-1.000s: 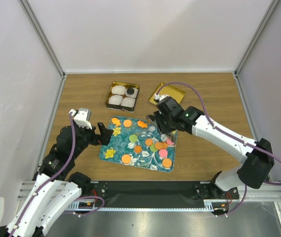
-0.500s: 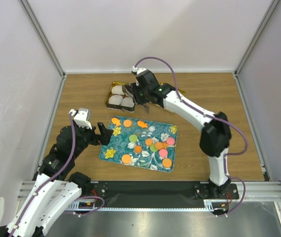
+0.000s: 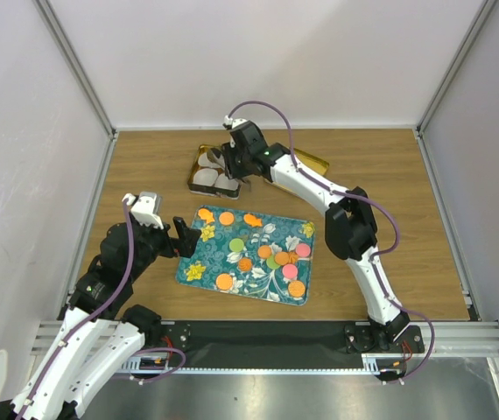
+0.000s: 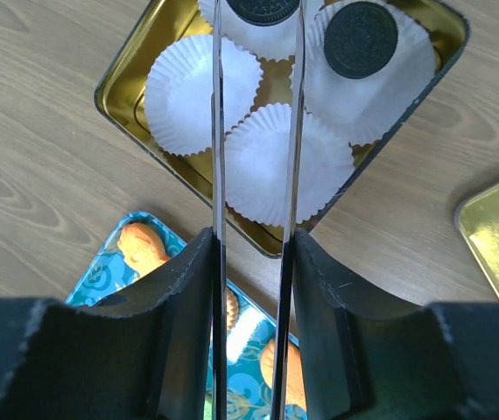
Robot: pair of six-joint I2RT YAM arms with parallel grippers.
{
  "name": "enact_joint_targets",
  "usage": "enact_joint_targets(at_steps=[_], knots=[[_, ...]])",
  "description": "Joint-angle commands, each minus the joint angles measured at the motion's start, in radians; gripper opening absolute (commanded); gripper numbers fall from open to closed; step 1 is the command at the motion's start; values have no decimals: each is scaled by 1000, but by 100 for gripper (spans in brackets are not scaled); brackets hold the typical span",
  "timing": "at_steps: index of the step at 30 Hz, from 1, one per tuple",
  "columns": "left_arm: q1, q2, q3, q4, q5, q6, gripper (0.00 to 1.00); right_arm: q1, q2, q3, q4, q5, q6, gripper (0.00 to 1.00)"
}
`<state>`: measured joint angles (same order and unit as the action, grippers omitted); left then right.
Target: Pack the cookies
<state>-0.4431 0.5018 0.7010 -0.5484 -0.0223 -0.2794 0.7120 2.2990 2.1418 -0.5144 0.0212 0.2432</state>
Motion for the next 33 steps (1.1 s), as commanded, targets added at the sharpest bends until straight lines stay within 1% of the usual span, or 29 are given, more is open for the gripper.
enact_joint_targets(at_steps=[1, 2, 12, 13, 16, 19, 24, 28, 29, 30, 33], knots=[[-5, -3, 0, 24, -5, 9, 100, 3, 20, 66, 53, -10, 13, 38], [-5, -3, 0, 25, -5, 9, 100, 4, 28, 66, 51, -38, 16, 39], [-5, -2, 0, 24, -4, 9, 100, 6, 63, 89, 50, -36, 18, 44], [-5, -3, 0, 24, -5, 9, 100, 6, 65, 89, 48, -37, 18, 48], [-5, -2, 0, 24, -5, 9, 100, 6, 66, 93, 47, -40, 19, 54], [-5, 0, 0, 24, -5, 9, 100, 7, 62, 96, 47, -43, 16, 57], [-5, -2, 0, 24, -8, 9, 100, 15, 40, 116, 24, -34, 11, 59], [-5, -5, 2, 24, -13, 9, 100, 15, -15, 106, -13, -23, 10, 57], [-5, -9, 0, 24, -13, 8, 100, 17, -54, 83, -24, 14, 8, 57], [-5, -11, 0, 24, -13, 8, 100, 17, -55, 82, -27, 23, 7, 57], [-5, -9, 0, 22, -13, 8, 100, 20, -165, -11, -30, 45, 7, 56]])
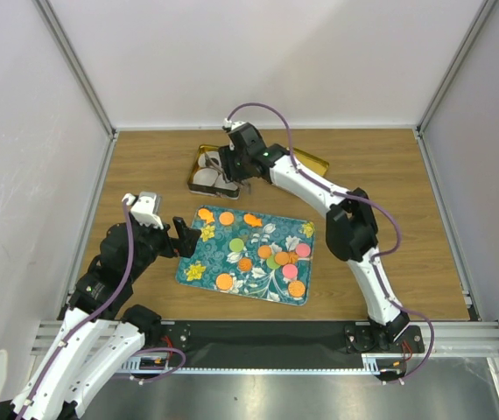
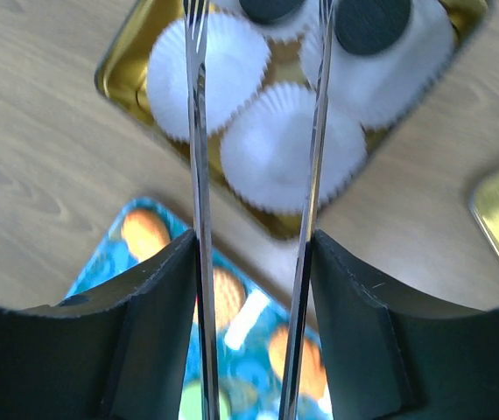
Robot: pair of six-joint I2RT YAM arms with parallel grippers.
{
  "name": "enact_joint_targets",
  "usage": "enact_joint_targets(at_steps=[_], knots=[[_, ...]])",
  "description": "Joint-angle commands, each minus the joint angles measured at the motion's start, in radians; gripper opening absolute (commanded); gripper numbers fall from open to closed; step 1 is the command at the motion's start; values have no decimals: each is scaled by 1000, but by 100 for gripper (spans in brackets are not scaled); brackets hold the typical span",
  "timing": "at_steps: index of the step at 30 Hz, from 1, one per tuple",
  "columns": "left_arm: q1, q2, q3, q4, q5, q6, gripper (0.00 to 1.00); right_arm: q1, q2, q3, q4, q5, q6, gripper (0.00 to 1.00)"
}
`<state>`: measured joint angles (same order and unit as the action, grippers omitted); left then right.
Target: Pack the cookies
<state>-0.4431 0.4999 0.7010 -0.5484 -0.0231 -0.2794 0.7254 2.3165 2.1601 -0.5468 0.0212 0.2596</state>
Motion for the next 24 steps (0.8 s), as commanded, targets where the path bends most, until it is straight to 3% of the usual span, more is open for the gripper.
enact_joint_targets(at_steps=[1, 9, 16, 24], knots=[[-5, -8, 0, 24, -14, 8, 100, 9, -212, -57, 1, 51, -10, 56], [-5, -15, 0, 25, -11, 6, 100, 71, -556, -460, -27, 115, -10, 56], [-5, -14, 2, 27, -5, 6, 100, 170, -759, -728, -97, 146, 3, 56], [-5, -8, 0, 27, 0, 8, 100, 310, -778, -832, -150, 135, 49, 57]])
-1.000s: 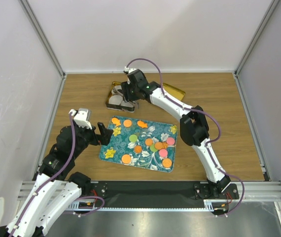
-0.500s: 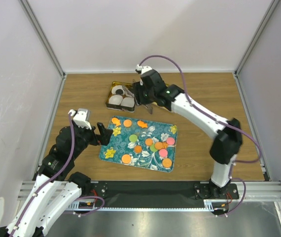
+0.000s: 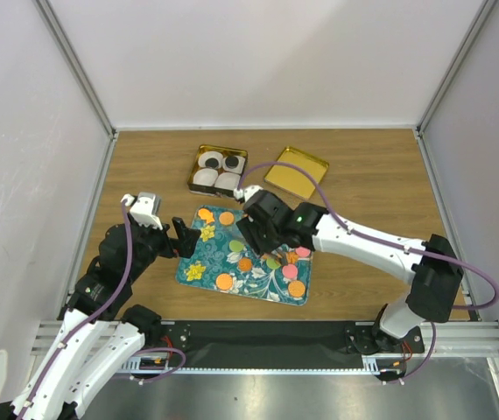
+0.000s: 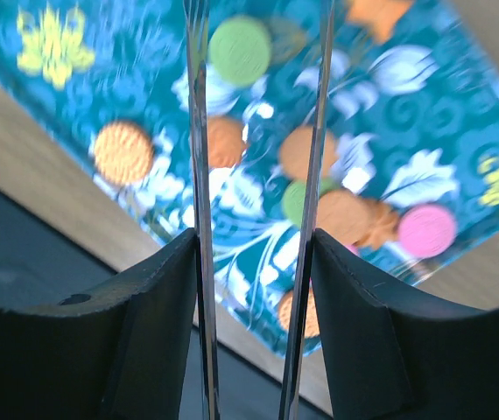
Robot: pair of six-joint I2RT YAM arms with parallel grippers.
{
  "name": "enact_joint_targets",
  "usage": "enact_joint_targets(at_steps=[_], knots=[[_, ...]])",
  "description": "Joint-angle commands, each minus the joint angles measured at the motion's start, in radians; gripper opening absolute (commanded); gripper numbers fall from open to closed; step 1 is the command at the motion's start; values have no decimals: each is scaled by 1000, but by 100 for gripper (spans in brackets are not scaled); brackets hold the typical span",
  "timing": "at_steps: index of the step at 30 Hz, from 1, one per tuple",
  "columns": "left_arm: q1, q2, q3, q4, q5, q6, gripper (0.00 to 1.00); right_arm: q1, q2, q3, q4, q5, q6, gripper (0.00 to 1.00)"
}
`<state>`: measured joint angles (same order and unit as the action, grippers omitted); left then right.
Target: Pack the cookies
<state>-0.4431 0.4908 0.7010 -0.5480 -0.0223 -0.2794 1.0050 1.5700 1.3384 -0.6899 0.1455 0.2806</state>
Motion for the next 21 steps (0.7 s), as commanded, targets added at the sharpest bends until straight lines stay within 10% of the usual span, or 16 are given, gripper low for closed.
enact_joint_targets(at_steps=[1, 21], knots=[[-5, 2, 0, 26, 1, 8, 100, 46, -24, -15, -7, 11, 29, 57], [-5, 6, 0, 28, 2, 9, 100, 90, 58, -25, 1, 20, 72, 58]])
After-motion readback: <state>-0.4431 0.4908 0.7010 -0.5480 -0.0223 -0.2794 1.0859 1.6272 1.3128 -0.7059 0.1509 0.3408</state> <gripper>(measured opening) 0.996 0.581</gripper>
